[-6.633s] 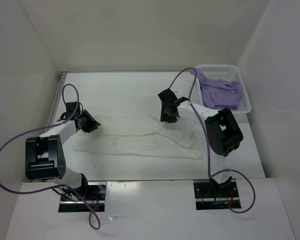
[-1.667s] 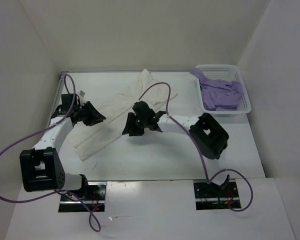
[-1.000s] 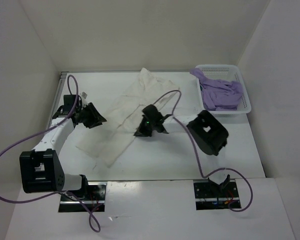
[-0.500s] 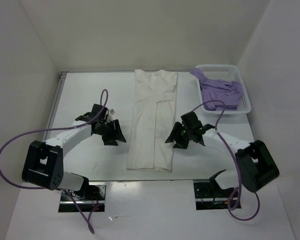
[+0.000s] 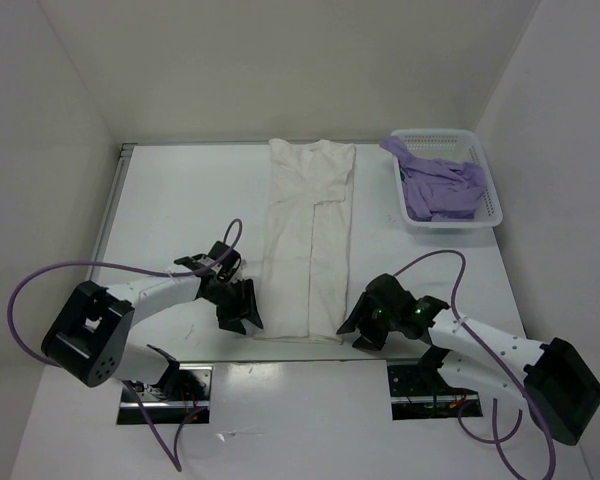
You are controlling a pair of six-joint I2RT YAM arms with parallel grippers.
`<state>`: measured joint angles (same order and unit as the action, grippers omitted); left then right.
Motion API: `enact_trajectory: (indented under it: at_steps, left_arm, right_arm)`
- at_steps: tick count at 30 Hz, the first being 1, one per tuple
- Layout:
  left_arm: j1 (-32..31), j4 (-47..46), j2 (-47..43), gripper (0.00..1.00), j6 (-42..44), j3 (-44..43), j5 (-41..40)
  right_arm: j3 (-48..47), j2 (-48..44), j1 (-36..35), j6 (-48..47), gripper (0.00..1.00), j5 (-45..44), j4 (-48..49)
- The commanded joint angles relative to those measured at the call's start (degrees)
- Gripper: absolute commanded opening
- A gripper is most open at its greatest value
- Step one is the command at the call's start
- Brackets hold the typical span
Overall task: Fold and stack the t-shirts
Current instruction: Grab the bottom of the folded rectangular tshirt with both arms, then fold the folded rectangular tshirt in 1/3 of the way
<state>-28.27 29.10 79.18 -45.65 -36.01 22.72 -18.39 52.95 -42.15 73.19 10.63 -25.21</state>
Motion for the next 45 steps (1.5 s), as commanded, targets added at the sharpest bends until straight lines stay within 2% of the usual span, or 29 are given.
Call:
enact_trajectory:
  at_steps: [1, 5, 8, 9, 10, 11, 13, 14, 17, 21, 22, 23, 26, 27, 28, 31, 32, 34, 35, 38, 39, 40, 42, 45]
  left_arm:
    - [0.06, -4.05, 0.88, 0.58, -2.52, 2.08, 1.01]
    - [0.06, -8.00, 1.42, 0.51, -4.62, 2.70, 1.71]
    - [0.06, -8.01, 1.42, 0.45, -4.63, 2.70, 2.24]
    - [0.06, -8.01, 1.42, 0.39, -4.63, 3.22, 2.24]
    - [0.06, -8.01, 0.90, 0.37, -4.63, 3.75, 2.76]
    - [0.06, -8.01, 0.28, 0.35, -4.63, 3.75, 2.77]
    - [-0.55, -8.01, -0.25, 0.27, -4.63, 4.46, 3.38]
    - [-1.25, -7.23, -0.25, 0.25, -4.63, 4.46, 3.38]
    - [-2.75, -5.30, -1.82, 0.16, -5.15, 5.51, 3.38]
    - [-3.28, -0.90, -10.32, 0.05, -7.08, 7.53, 3.38]
    - [-3.28, 0.76, -12.27, 0.03, -7.61, 7.53, 3.38]
    - [-3.28, 5.57, -13.25, 0.01, -7.61, 7.53, 4.17]
    - [-3.28, 13.14, -14.66, 0.00, -6.12, 4.21, 5.93]
    - [-3.28, 14.22, -15.62, 0.00, -6.12, 0.36, 5.15]
    - [-3.28, 15.27, -15.63, 0.00, -6.12, -2.55, 4.27]
    - [-1.27, 16.16, -11.43, 0.00, -4.28, -11.42, 1.63]
    - [-0.39, 14.59, -9.59, 0.00, -2.79, -16.32, 1.63]
    - [2.50, 11.87, -4.66, 0.00, -1.12, -19.35, 1.62]
    - [5.48, 8.72, -0.99, 0.00, 0.28, -20.75, 1.63]
    - [7.88, 4.84, 7.70, 0.00, 2.22, -27.78, 0.05]
    - [7.88, 3.69, 9.83, 0.00, 2.84, -29.54, -1.26]
    - [7.88, 2.55, 12.12, 0.00, 2.85, -31.38, -2.84]
    - [8.50, 0.96, 19.68, 0.00, 2.85, -38.32, -3.91]
    - [8.50, -2.38, 26.98, 0.00, 2.85, -46.15, -5.05]
  right_arm:
    - [0.46, 1.71, -0.48, 3.45, 0.60, -0.26, 4.19]
    - [1.08, 6.28, -1.00, 2.75, 0.58, -0.26, 8.41]
    - [0.29, 8.05, -1.00, 2.05, 0.51, -0.26, 9.66]
    - [0.29, 8.66, -1.00, 2.05, 0.48, -0.26, 10.44]
    - [0.29, 9.27, -1.00, 2.05, 0.43, -0.26, 10.45]
    - [0.29, 9.28, -1.00, 2.05, 0.32, -0.26, 10.97]
    - [0.29, 9.28, -1.70, 1.52, 0.23, -0.26, 10.97]
    - [0.29, 9.28, -2.40, 2.48, 0.14, -0.26, 11.58]
    - [0.81, 8.75, -7.58, 6.43, 0.02, -1.58, 10.72]
    - [1.52, 3.49, -18.20, 15.64, 0.00, -0.97, 7.73]
    - [1.52, 1.74, -24.15, 21.15, 0.00, -0.97, 6.07]
    - [1.52, -1.93, -26.56, 23.47, 0.00, -1.66, 4.49]
    - [-3.21, -7.32, -29.13, 25.60, 0.00, -2.54, -6.40]
    - [-6.62, -10.90, -29.13, 24.64, 0.00, -4.90, -9.73]
    - [-8.14, -12.50, -26.34, 22.63, 0.00, -5.96, -15.51]
    - [-10.61, -16.12, -16.69, 15.26, 0.00, -4.49, -18.65]
    - [-10.61, -16.12, -8.38, 8.36, 0.00, -2.83, -17.34]
    - [-12.27, -11.22, -0.51, 1.03, 0.00, 1.75, -15.05]
    - [-13.93, -8.42, 6.05, -6.40, 0.00, 2.28, -13.30]
    - [-21.06, 3.71, 14.26, -16.64, 0.00, 1.23, -9.78]
    - [-23.33, 7.13, 20.21, -22.42, 0.00, 1.23, -5.85]
    - [-24.57, 14.13, 23.05, -24.91, 0.00, 2.10, -4.07]
    - [-29.65, 20.58, 27.62, -29.74, 0.00, 2.11, -0.56]
    - [-38.02, 30.88, 29.57, -32.66, 0.00, -0.96, 0.07]
